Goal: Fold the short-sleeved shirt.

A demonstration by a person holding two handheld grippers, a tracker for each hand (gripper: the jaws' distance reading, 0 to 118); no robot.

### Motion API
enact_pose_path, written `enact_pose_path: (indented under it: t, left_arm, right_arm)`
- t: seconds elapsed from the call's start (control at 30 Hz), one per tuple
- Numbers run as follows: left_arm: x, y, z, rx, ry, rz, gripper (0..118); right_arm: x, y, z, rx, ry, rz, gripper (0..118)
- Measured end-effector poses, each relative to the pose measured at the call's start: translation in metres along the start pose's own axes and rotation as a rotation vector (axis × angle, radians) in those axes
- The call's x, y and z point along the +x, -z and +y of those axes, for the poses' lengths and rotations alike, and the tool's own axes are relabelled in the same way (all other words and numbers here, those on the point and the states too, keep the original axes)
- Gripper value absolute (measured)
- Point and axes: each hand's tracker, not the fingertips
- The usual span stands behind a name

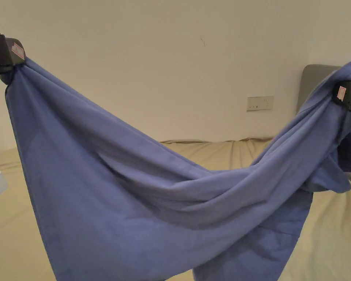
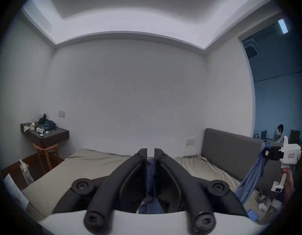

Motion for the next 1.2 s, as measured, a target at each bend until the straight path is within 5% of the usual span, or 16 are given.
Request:
enact_pose_path:
  t: [0.23,0.43,0.67,0.87,1.2]
  left_arm:
    - [-0.024,0.104,0.043,-0.017,-0.017,0.119,7]
    - [-0.047,0.176,-0.006,-0.072,-0.079,0.176,7]
    - [-0.07,0.236,-0.161,-0.296,-0.06,0.196,7]
    - [-0.083,0.249,-0.291,-0.509,-0.133,0.182,7]
    - [-0.099,0.156,-0.365,-0.611,-0.17,0.166,7]
  right_arm:
    - [-0.005,0.092,0.072,0.037,0.016,-0.045,14]
    - [-0.015,0.18,0.059,-0.002,0.0,-0.094,14]
    - [-0.025,0.264,-0.068,-0.165,-0.046,-0.091,14]
    - [-0.025,0.3,-0.214,-0.387,-0.012,-0.087,14]
    - [-0.019,0.21,-0.331,-0.454,0.031,-0.076,14]
